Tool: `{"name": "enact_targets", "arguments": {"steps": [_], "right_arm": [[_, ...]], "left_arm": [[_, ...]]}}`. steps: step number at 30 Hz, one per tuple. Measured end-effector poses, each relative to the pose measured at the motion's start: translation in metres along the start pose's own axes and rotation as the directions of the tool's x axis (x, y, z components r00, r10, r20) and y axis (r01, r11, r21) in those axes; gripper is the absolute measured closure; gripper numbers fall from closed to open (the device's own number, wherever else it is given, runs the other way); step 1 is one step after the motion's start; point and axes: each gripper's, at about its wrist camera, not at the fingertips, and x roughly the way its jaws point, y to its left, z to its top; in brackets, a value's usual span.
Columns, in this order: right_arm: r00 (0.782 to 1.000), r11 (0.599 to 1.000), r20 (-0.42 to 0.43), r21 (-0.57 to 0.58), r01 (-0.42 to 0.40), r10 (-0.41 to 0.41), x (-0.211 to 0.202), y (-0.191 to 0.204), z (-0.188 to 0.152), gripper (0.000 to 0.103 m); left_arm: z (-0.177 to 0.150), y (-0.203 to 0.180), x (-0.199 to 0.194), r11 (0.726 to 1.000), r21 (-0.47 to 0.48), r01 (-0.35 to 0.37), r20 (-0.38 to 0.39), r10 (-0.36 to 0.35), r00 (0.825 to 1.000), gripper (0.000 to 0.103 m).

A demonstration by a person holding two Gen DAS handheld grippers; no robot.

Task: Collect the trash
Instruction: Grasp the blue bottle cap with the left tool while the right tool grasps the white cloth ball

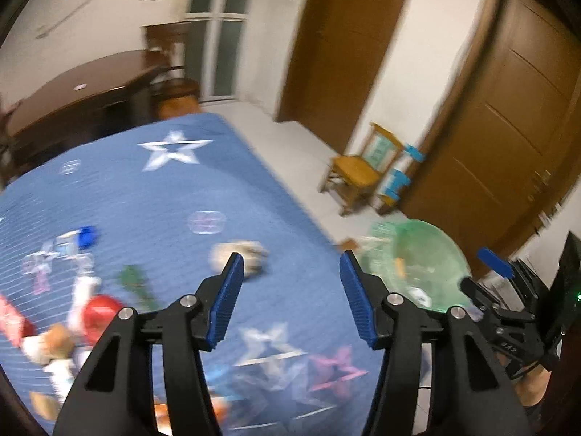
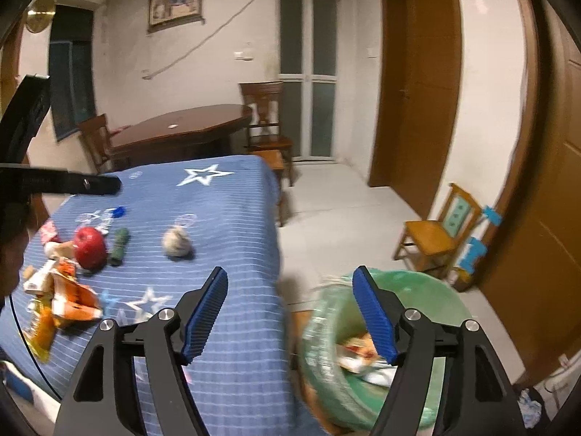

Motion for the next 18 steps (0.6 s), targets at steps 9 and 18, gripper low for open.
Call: {"name": "enact_targets", "arguments": {"steps": [9, 18], "right_arm": [[0.987, 0.986, -0.023, 0.053, -0.156, 0.158, 0.048, 0.062, 0.027, 0.017], [0.962, 0.971, -0.143, 0.089, -0.223, 0.234, 0.134, 0.121, 0.045, 0.013]], "left_arm": [[0.017, 0.154, -0.041, 0.968, -0.110, -0.226, -0.045, 0.222, 0.974, 0.036], [0.029, 0.256, 0.019, 0.947, -0.133, -0.291, -0.251, 0.252, 0.935, 0.026]]}}
